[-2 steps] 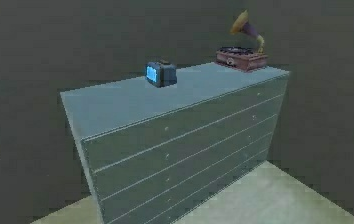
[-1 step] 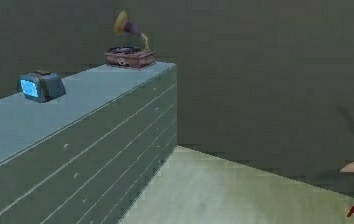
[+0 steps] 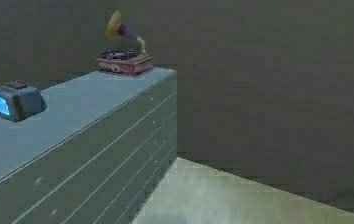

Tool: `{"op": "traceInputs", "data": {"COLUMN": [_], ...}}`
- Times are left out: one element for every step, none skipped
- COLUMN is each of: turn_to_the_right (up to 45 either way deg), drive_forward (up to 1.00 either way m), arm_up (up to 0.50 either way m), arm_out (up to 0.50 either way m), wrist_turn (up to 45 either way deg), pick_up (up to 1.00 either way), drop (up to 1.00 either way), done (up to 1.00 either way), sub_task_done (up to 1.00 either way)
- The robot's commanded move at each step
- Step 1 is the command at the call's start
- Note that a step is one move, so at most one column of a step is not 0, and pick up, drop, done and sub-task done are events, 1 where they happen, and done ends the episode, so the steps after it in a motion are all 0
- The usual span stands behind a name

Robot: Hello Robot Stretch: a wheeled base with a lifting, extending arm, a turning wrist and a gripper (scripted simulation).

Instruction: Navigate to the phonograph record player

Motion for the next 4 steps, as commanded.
{"op": "traceInputs", "data": {"turn_to_the_right": [9.0,3.0,0.0,-42.0], "drive_forward": [0.00,0.00,0.70,0.00], "arm_up": [0.00,0.00,0.00,0.00], "arm_out": [0.00,0.00,0.00,0.00], "wrist_turn": [0.0,0.0,0.0,0.0], "pick_up": [0.00,0.00,0.00,0.00], "drop": [0.00,0.00,0.00,0.00], "done": [0.00,0.00,0.00,0.00], "sub_task_done": [0.00,0.00,0.00,0.00]}}
